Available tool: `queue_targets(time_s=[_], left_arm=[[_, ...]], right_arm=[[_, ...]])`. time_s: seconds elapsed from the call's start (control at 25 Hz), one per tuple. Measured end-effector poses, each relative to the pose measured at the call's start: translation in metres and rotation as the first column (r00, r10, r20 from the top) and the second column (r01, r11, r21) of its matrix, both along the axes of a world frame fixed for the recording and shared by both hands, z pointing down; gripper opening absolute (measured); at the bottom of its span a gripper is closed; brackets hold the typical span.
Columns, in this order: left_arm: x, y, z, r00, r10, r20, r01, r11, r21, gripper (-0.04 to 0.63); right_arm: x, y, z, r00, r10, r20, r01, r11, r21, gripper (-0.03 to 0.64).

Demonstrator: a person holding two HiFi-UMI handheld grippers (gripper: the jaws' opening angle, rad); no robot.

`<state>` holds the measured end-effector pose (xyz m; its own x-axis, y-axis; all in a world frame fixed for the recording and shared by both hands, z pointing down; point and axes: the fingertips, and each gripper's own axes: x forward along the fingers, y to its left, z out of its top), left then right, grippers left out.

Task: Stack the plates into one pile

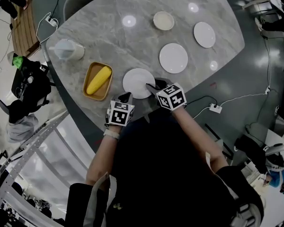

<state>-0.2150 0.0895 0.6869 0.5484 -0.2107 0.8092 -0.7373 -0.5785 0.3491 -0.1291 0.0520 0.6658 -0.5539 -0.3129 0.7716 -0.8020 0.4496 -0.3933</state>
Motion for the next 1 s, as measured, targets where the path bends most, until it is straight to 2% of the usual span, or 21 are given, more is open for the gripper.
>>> queue_targets(time_s=[0.04, 0.16, 0.44, 0.68, 1.0], left_arm=[[0.000, 0.000, -0.001, 1.000, 0.001, -0.008, -0.001, 1.000, -0.001, 0.008], [0.000, -0.001, -0.001, 1.000, 0.006, -0.022, -0.006, 1.000, -0.004, 0.008], [0.004, 0.000, 0.001, 0.999, 0.037, 0.001, -0.037, 0.999, 0.000, 0.008], [0.015, 0.001, -0.005, 0.998, 0.054, 0.012, -0.054, 0.998, 0.019, 0.008], [0.041, -0.012, -0.018, 0.998, 0.023, 0.054, -0.024, 1.000, 0.018, 0.008]], right_arm=[[0.002, 0.000, 0.000, 1.000, 0.017, 0.005, -0.017, 1.000, -0.004, 0.122], [0.004, 0.001, -0.001, 0.998, 0.058, 0.034, -0.057, 0.998, -0.032, 0.107], [0.006, 0.004, -0.011, 0.986, 0.117, 0.119, -0.110, 0.992, -0.062, 0.061], [0.019, -0.001, -0.024, 0.958, 0.183, 0.222, -0.164, 0.981, -0.102, 0.028], [0.059, -0.019, -0.026, 0.933, 0.214, 0.289, -0.185, 0.975, -0.124, 0.025]])
